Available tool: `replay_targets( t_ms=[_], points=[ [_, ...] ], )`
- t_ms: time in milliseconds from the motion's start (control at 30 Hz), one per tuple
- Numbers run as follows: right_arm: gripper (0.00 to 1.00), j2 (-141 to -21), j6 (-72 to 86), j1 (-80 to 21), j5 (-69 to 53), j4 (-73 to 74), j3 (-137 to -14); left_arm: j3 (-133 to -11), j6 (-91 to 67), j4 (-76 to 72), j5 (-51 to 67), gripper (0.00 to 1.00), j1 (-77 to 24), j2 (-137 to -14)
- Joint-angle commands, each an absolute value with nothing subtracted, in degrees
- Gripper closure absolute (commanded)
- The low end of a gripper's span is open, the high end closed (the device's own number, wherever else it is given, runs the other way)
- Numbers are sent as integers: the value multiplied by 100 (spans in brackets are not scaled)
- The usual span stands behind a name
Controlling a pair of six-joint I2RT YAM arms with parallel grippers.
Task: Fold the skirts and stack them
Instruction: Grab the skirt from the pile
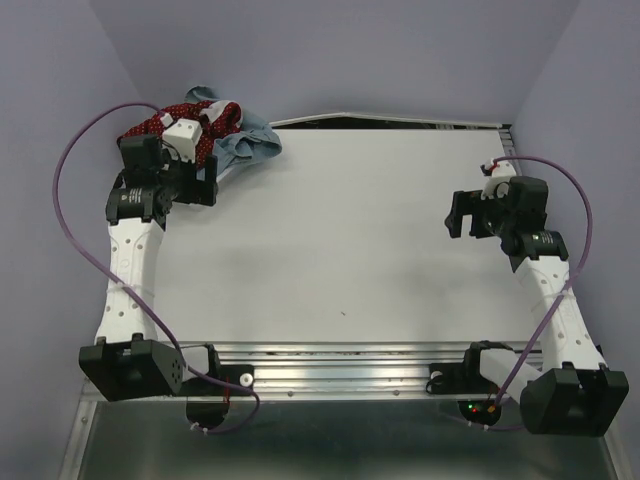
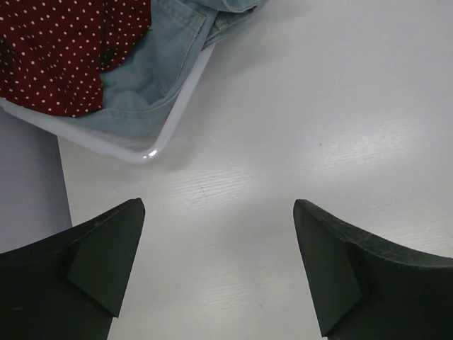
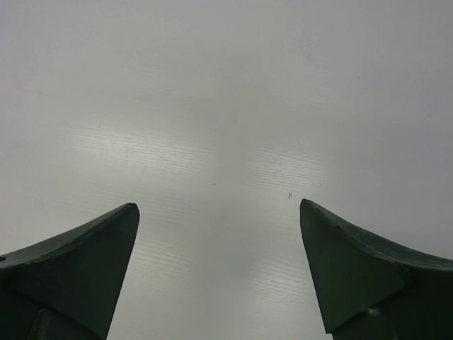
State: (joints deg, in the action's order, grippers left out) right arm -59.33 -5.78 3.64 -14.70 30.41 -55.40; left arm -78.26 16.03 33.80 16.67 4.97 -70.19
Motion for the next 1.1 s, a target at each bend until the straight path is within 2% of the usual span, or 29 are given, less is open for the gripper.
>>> replay_targets(
  t_ms=[0, 200, 333, 400, 567, 800, 1067],
  points=[
    [0, -5880, -598, 343, -1547, 2909, -5634, -8243, 1547, 3340, 1452, 2, 510, -7259],
    [0, -6082, -598, 343, -1538, 2900, -5686, -9322, 1231, 3024, 1081, 3, 536, -8137],
    [0, -6301, -615, 343, -1529, 2900, -5783, -10316, 1055, 2638, 1169, 21, 536, -9312],
    [0, -6424, -633, 343, -1503, 2900, -5827, -10905, 1011, 2514, 1327, 24, 527, -9965],
    [0, -6627, -668, 343, -1450, 2918, -5924, -11978, 607, 1926, 1626, 27, 536, -11186],
    [0, -6847, -773, 343, -1240, 2971, -6055, -12855, 35, 774, 1995, 29, 545, -12479],
    [0, -6987, -879, 343, -923, 2988, -5986, -13157, 114, 204, 1380, 28, 466, -13586]
  ],
)
